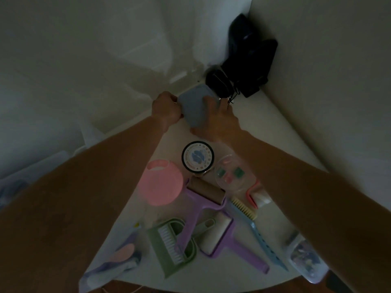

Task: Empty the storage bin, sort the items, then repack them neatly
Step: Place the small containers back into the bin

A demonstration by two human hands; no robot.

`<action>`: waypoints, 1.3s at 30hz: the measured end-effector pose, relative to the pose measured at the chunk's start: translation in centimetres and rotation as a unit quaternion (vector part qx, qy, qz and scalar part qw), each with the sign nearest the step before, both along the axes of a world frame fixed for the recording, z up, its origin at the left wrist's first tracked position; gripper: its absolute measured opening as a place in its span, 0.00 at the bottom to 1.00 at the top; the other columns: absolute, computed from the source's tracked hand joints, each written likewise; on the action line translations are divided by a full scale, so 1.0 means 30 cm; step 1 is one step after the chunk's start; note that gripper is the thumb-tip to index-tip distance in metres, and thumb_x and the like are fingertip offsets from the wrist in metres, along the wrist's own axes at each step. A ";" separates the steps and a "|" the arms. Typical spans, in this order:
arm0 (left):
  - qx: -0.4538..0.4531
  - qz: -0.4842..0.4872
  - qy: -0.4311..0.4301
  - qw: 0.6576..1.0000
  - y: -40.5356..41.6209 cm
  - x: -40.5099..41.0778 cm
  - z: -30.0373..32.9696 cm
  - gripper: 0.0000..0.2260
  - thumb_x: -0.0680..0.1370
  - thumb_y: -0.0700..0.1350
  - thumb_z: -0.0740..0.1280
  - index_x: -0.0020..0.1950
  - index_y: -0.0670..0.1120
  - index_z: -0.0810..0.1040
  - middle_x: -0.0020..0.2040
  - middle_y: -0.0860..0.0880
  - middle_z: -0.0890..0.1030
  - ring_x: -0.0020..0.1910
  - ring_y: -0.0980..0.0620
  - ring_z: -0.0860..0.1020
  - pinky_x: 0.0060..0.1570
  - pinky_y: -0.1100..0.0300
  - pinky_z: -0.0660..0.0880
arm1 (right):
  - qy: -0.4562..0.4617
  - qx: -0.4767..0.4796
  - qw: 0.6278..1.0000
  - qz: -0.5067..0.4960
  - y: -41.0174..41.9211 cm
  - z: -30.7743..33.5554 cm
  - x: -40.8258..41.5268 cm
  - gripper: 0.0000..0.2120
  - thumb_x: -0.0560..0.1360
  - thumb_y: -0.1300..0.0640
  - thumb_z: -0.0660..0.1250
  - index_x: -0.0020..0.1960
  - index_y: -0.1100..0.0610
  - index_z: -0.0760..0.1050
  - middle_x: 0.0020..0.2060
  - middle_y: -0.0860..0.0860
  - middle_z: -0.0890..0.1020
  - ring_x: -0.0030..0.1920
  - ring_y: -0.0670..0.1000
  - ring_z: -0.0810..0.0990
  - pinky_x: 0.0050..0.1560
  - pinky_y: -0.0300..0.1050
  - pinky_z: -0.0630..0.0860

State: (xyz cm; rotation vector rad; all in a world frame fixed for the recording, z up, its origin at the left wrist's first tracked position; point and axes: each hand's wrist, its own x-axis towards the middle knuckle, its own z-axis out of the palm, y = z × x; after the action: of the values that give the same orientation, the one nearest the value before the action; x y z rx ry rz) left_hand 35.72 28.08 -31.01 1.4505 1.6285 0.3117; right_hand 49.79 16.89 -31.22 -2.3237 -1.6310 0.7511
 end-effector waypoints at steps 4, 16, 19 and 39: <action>0.077 -0.084 0.072 0.991 -0.010 0.014 -0.010 0.15 0.72 0.46 0.65 0.58 0.44 0.79 0.53 0.40 0.83 0.51 0.40 0.82 0.54 0.48 0.80 | -0.055 0.039 0.998 0.019 -0.045 -0.053 -0.016 0.53 0.62 0.22 0.49 0.80 0.51 0.49 0.74 0.65 0.55 0.71 0.66 0.59 0.60 0.60 0.72; -0.049 -0.062 0.006 0.997 0.002 0.035 0.022 0.14 0.70 0.47 0.62 0.53 0.46 0.78 0.57 0.37 0.80 0.57 0.38 0.79 0.59 0.43 0.77 | -0.041 -0.005 0.999 -0.003 -0.001 -0.007 -0.002 0.51 0.59 0.33 0.71 0.75 0.46 0.53 0.68 0.60 0.60 0.66 0.64 0.64 0.59 0.59 0.73; -0.069 -0.015 -0.075 0.995 0.001 0.040 0.139 0.10 0.71 0.49 0.65 0.48 0.46 0.74 0.53 0.40 0.80 0.52 0.42 0.80 0.54 0.48 0.79 | -0.001 0.062 0.998 0.001 -0.007 0.144 0.080 0.51 0.53 0.32 0.73 0.73 0.43 0.62 0.62 0.56 0.66 0.62 0.60 0.71 0.56 0.52 0.75; 0.033 0.283 -0.272 0.919 -0.559 -1.000 0.797 0.22 0.74 0.60 0.72 0.54 0.42 0.81 0.50 0.40 0.84 0.49 0.42 0.83 0.39 0.51 0.80 | 0.511 0.131 0.835 -0.155 -0.278 0.778 -0.893 0.18 0.69 0.54 0.77 0.57 0.54 0.78 0.48 0.52 0.84 0.45 0.50 0.85 0.42 0.47 0.84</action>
State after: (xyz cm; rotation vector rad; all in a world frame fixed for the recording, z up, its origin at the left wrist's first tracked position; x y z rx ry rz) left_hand 5.71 11.30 -7.11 0.7931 1.5340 1.0105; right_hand 23.00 8.56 -7.90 -1.4431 -0.7720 1.2689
